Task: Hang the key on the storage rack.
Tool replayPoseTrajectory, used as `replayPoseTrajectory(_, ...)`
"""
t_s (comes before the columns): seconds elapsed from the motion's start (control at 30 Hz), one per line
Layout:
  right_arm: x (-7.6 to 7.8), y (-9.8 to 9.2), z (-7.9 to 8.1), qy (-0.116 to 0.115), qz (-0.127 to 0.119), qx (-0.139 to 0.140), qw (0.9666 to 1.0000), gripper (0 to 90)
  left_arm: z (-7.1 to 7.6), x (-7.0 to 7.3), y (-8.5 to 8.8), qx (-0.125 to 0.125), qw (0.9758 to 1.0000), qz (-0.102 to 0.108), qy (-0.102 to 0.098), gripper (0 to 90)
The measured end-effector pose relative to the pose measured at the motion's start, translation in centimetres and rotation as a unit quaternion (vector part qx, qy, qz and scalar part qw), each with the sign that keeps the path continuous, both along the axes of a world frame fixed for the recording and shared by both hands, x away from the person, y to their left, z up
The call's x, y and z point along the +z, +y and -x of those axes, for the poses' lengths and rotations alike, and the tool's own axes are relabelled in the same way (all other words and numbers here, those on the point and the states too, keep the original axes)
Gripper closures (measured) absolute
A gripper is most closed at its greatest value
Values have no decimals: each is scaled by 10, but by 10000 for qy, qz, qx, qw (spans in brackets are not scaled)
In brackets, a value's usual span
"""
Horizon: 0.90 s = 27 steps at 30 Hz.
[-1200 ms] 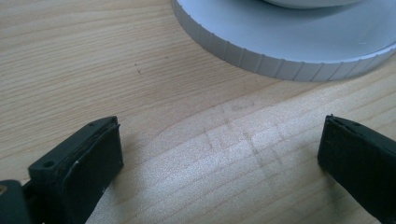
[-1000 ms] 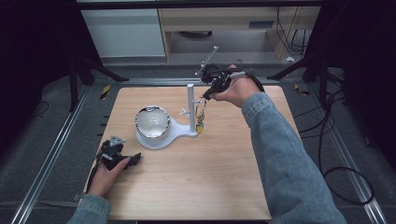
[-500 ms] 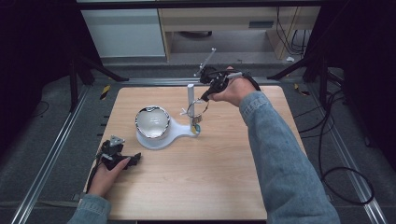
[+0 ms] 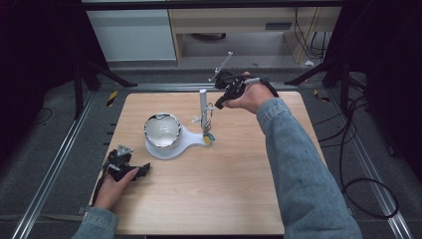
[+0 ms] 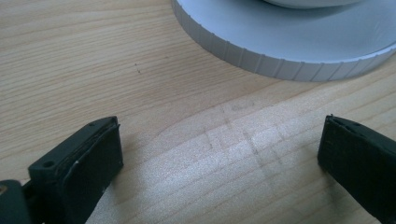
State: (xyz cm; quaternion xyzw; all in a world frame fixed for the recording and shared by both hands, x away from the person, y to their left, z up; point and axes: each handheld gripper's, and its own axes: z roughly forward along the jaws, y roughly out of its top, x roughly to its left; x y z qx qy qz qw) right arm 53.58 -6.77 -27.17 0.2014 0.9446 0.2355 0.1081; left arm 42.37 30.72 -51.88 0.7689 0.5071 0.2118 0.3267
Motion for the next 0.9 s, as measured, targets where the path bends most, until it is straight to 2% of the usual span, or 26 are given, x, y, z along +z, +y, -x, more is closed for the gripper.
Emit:
replayPoseTrajectory(0.23, 3, -11, 1, -126, -68, -135, 9998, 820, 0, 0, 0, 0, 10000, 0, 1, 0)
replayPoseTrajectory(0.33, 3, -17, 1, -235, -118, -268, 9993, 776, 0, 0, 0, 0, 10000, 1, 2, 0)
replayPoseTrajectory(0.53, 1, -22, 1, -335, -215, -364, 9985, 704, 0, 0, 0, -6, 10000, -6, -1, 0)
replayPoseTrajectory(0.6, -1, -24, 2, -374, -272, -441, 9980, 630, 0, 0, 0, -5, 10000, -5, 0, 0)
replayPoseTrajectory(0.63, -1, -24, 2, -374, -272, -441, 9980, 630, 0, 0, 0, -5, 10000, -5, 0, 0)
replayPoseTrajectory(0.8, -4, -28, 4, -525, -340, -574, 9964, 489, 0, 0, 0, -4, 10000, 0, 1, 0)
replayPoseTrajectory(0.83, -4, -28, 4, -525, -340, -574, 9964, 489, 0, 0, 0, -4, 10000, 0, 1, 0)
replayPoseTrajectory(0.87, -5, -29, 5, -568, -332, -636, 9958, 413, 0, 0, 0, -4, 10000, 0, 0, 0)
replayPoseTrajectory(0.9, -5, -29, 5, -568, -332, -636, 9958, 413, 0, 0, 0, -5, 10000, -2, 0, 0)
